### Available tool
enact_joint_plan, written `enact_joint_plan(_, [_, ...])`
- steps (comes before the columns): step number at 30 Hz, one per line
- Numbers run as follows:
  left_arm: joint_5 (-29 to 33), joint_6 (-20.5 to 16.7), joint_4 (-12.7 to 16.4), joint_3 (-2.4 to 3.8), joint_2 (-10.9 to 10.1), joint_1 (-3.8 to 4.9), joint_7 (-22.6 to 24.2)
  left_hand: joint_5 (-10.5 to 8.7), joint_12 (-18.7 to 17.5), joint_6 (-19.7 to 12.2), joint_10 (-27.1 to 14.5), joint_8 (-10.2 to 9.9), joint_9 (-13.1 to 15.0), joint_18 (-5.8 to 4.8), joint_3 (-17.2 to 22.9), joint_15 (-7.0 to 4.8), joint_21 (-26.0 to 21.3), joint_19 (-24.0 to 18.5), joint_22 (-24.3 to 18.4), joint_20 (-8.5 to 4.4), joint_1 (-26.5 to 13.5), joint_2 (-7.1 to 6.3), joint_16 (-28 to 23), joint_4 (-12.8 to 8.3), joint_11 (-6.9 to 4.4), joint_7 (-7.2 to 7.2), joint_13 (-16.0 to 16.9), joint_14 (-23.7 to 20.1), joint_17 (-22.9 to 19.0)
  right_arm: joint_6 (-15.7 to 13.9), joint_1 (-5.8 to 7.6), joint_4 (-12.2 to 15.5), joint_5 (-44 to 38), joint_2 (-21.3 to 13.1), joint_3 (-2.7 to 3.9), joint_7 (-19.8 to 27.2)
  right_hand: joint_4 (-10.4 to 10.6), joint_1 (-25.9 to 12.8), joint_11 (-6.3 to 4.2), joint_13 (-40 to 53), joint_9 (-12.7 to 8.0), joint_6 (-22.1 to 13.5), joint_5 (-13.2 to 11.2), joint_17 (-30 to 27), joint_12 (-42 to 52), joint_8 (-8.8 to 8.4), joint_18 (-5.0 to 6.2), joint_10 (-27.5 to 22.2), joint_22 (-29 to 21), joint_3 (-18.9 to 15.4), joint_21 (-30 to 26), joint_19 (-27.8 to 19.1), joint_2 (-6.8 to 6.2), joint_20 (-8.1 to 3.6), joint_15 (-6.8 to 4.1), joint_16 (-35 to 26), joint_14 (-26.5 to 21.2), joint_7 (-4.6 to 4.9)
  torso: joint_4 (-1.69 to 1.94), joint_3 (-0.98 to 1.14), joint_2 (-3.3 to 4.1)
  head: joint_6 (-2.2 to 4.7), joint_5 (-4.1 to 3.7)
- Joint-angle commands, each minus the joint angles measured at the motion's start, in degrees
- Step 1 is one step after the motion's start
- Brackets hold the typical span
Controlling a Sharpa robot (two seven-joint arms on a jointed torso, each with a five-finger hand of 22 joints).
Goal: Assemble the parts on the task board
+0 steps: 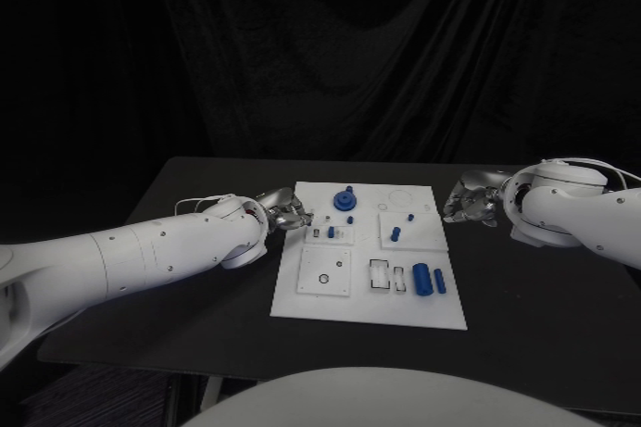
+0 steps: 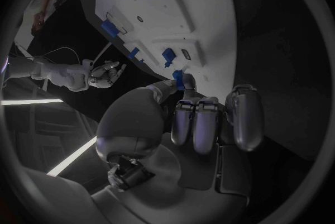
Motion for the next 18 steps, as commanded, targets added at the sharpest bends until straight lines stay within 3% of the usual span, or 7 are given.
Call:
enact_joint_plan(1, [0.17, 3.38, 0.15, 0.04, 0.62, 1.33, -3.82, -0.42, 0.20, -0.01, 6.06, -0.01, 1.60, -0.71, 1.98, -0.48, 0.34, 0.43, 10.70, 0.00, -0.56, 0.16, 0.15, -1.44, -0.35, -0.40, 15.09, 5.95, 15.10, 0.26, -0.12, -0.09, -0.15, 0.17, 0.03, -1.05, 0.05, 0.63, -0.08, -0.05, -0.06, 0.42, 0.31, -0.09, -0.39, -0.18, 1.01, -0.47, 2.50, 0.31, -0.32, -0.30, 0.07, -0.05, 0.06, -0.31, -0.47, -0.14, -0.06, 0.14, -0.06, -0.01, -0.03])
enact_joint_plan(8, [-3.43, 4.36, -1.11, 0.04, 2.43, 2.94, -4.51, -0.86, 0.20, -0.35, 6.06, -0.17, 1.62, -0.69, 2.40, -0.50, 0.24, 0.41, 10.69, -0.02, -0.26, 0.39, 0.15, -1.57, -0.36, -0.36, 15.09, 5.95, 15.10, 0.33, -0.11, -0.19, -0.15, 0.54, 0.03, -1.08, 0.01, 0.67, -0.08, -0.09, -0.07, 0.43, 0.30, -0.13, -0.45, -0.18, 1.02, -0.52, 2.49, 0.36, -0.39, -0.32, 0.03, -0.04, 0.07, -0.38, -0.51, -0.14, -0.09, 0.02, 0.04, -0.01, -0.15])
enact_joint_plan(13, [-7.05, 5.77, -2.32, 0.03, 3.94, 3.17, -6.10, -2.22, 0.20, -0.39, 6.06, -0.20, 1.62, -0.68, 2.23, -0.47, 0.14, 0.42, 10.67, -0.01, -0.81, 0.57, 0.15, -0.98, -0.29, -0.22, 15.09, 5.95, 15.10, 0.29, -0.11, -0.19, -0.15, 0.63, 0.03, -1.08, 0.01, 0.67, -0.08, -0.09, -0.07, 0.43, 0.30, -0.13, -0.45, -0.18, 1.02, -0.52, 2.49, 0.36, -0.39, -0.32, 0.03, -0.04, 0.07, -0.38, -0.51, -0.14, -0.05, 0.01, 0.03, -0.01, -0.34])
enact_joint_plan(18, [-8.60, 5.22, -3.45, 0.03, 5.42, 2.88, -7.45, -2.34, 0.20, -0.39, 6.06, -0.20, 1.62, -0.71, 2.24, -0.47, 0.23, 0.47, 10.70, -0.01, -0.82, 0.61, 0.15, -0.96, -0.29, -0.22, 15.09, 5.95, 15.10, 0.21, -0.11, -0.10, -0.15, 0.66, 0.03, -1.04, -0.06, 0.74, -0.07, -0.13, -0.08, 0.43, 0.30, -0.17, -0.53, -0.19, 1.03, -0.58, 2.47, 0.45, -0.54, -0.35, -0.02, -0.04, 0.08, -0.45, -0.55, -0.14, -0.08, 0.02, 0.06, -0.01, -0.37])
